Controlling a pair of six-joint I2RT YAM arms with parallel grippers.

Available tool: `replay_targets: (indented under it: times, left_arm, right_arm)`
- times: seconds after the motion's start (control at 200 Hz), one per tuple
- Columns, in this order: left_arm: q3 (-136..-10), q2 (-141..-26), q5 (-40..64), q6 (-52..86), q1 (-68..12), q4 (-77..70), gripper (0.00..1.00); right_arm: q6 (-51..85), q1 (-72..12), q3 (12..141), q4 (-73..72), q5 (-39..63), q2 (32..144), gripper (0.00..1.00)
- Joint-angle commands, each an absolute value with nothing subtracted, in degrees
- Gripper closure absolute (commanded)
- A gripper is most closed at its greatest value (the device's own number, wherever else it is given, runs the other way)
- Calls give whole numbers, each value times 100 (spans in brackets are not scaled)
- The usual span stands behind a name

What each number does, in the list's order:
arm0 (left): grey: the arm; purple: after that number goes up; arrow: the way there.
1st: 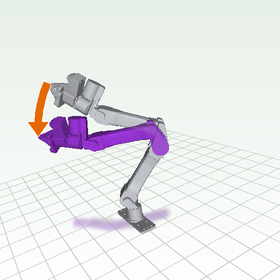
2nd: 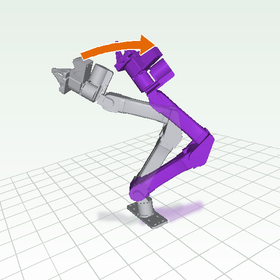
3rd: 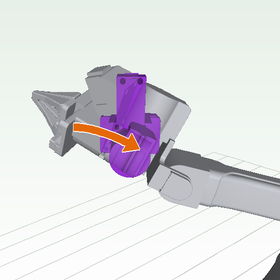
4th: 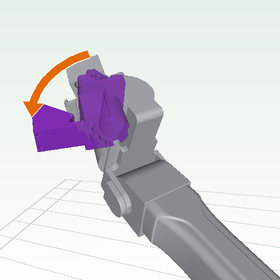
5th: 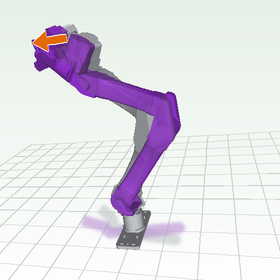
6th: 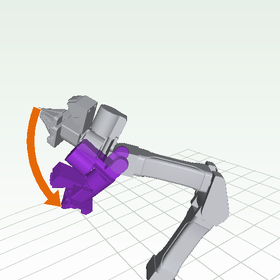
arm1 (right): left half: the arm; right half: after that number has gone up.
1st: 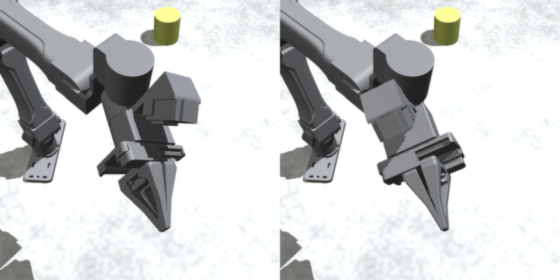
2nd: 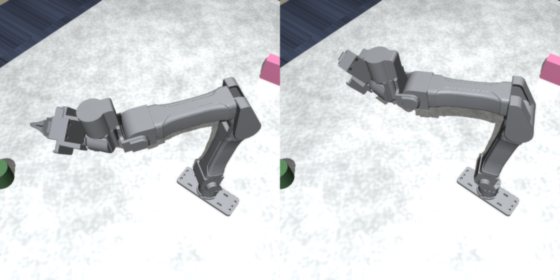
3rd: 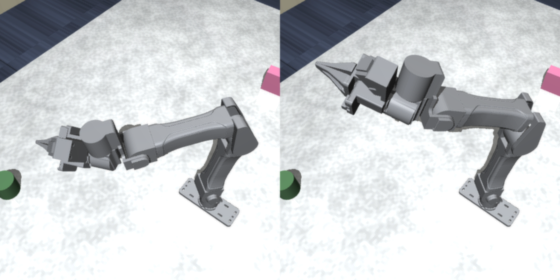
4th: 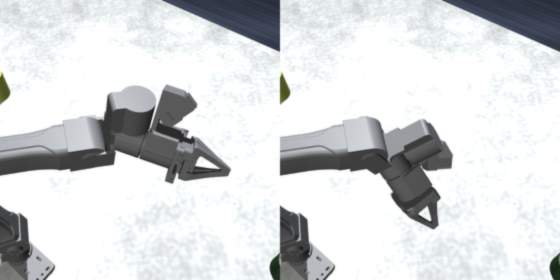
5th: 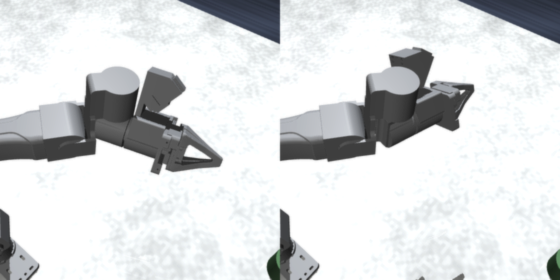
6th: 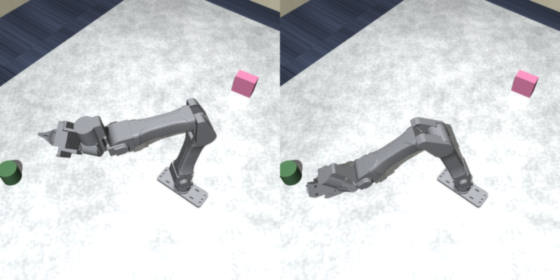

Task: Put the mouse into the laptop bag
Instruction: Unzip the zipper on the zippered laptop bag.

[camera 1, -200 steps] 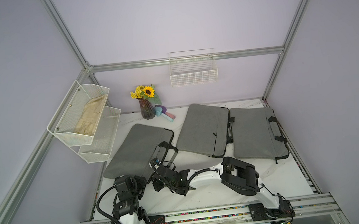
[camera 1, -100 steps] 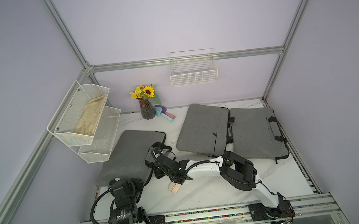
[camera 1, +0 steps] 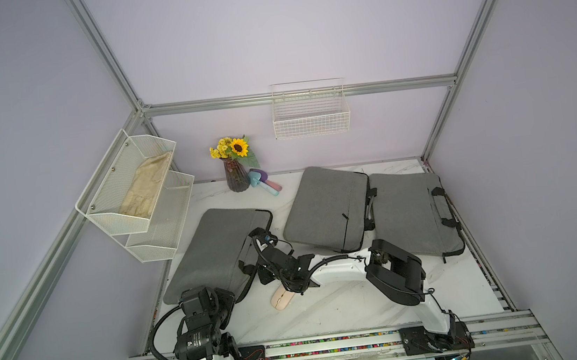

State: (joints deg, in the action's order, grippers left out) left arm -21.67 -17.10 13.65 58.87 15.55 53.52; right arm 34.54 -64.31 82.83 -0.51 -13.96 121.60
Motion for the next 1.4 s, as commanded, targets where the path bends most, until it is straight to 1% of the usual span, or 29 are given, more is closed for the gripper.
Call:
replay_targets:
  times: [0.0,0.24,0.435,0.525,0.74,0.895,1.02,1.09,1.125,1.255,1.395]
  left_arm:
    - [-2629,-1801,628,5669,1604,5318,100]
    - [-2837,-1692,-184,5929,1614,5531,100]
    - [-2912,-1854,-933,6168,1627,5633,100]
    - [-2911,-1837,-1121,6196,1651,5538,100]
    - [-3239,-2299,-1106,6079,1805,5358,100]
    - [-3557,-2735,-969,5863,2115,5211,100]
    - [-3814,-3037,-698,5624,2356,4994,100]
    - [-3906,-3304,-478,5540,2462,4835,100]
    - [-3907,-3395,-401,5516,2507,4753,100]
    - [-3707,-3664,-133,5497,2634,4355,100]
    - [-3372,-3860,-10,5509,2815,4020,100]
  right_arm:
    - [3756,-6015,8159,203,-2532,11795,100]
    - [3710,-5835,8068,373,-2852,11635,100]
    - [3470,-5829,8448,593,-2977,11561,100]
    - [3416,-5829,8611,730,-3088,11508,100]
    - [3239,-5831,8759,931,-3468,11436,100]
    - [3341,-5818,8696,1116,-3826,11408,100]
    - [3502,-5839,8579,1249,-3756,11337,100]
    - [3250,-5984,8372,889,-3594,11133,100]
    - [3066,-6089,8332,726,-3586,11031,100]
    - [3032,-6398,8496,1038,-3868,10749,100]
    - [2919,-6478,8475,1132,-4014,10489,100]
